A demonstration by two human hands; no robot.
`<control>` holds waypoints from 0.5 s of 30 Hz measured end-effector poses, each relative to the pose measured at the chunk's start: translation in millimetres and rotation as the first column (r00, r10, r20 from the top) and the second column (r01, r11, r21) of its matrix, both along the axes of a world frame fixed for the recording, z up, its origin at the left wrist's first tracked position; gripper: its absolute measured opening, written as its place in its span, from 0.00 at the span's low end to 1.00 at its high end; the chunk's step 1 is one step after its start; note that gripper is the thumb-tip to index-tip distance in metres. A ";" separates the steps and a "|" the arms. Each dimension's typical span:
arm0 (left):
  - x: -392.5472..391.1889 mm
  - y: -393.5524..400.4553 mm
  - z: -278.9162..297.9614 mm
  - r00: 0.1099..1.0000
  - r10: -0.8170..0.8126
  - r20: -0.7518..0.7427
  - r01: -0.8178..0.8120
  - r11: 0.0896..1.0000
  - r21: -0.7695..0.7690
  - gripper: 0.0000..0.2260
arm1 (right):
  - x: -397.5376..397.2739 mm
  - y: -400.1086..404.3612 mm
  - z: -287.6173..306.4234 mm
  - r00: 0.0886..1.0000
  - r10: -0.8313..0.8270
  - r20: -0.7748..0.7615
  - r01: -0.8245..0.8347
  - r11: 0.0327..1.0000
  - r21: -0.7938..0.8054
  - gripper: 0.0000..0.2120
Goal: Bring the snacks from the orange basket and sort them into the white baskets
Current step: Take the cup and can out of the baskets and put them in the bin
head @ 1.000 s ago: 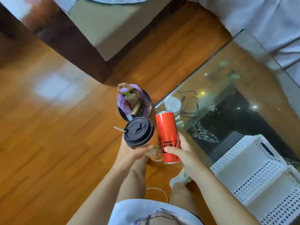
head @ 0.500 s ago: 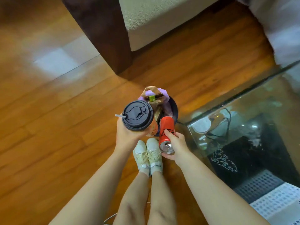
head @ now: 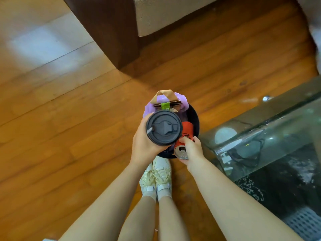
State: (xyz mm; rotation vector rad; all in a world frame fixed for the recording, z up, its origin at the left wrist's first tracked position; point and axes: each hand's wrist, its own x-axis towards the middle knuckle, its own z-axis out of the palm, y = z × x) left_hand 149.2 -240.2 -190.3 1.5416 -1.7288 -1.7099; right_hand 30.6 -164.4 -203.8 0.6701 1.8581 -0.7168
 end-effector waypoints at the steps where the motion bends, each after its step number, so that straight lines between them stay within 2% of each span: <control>1: -0.5 2.1 -3.0 1.000 -0.008 0.007 0.008 1.000 -0.022 0.36 | -1.3 -0.4 -4.4 0.999 0.033 -0.016 -0.033 0.999 0.009 0.33; 5: 3.3 4.7 -22.4 1.000 0.015 0.024 -0.014 0.998 -0.065 0.35 | -3.7 -2.6 -17.9 0.982 0.149 -0.116 -0.145 0.988 0.046 0.33; 9: 3.7 9.7 -37.8 0.999 0.031 0.043 -0.026 0.995 -0.100 0.34 | -1.6 -4.5 -19.2 0.975 0.187 -0.123 -0.187 0.982 0.013 0.32; 11: 3.0 16.2 -40.1 0.991 0.057 0.117 -0.052 0.998 -0.047 0.37 | -1.3 -3.6 -16.7 0.972 0.206 -0.110 -0.208 0.978 -0.003 0.31; 15: 9.4 26.5 -31.7 0.970 0.067 0.235 -0.106 0.982 0.157 0.44 | 0.2 4.1 0.0 0.961 0.274 -0.038 -0.275 0.961 -0.032 0.30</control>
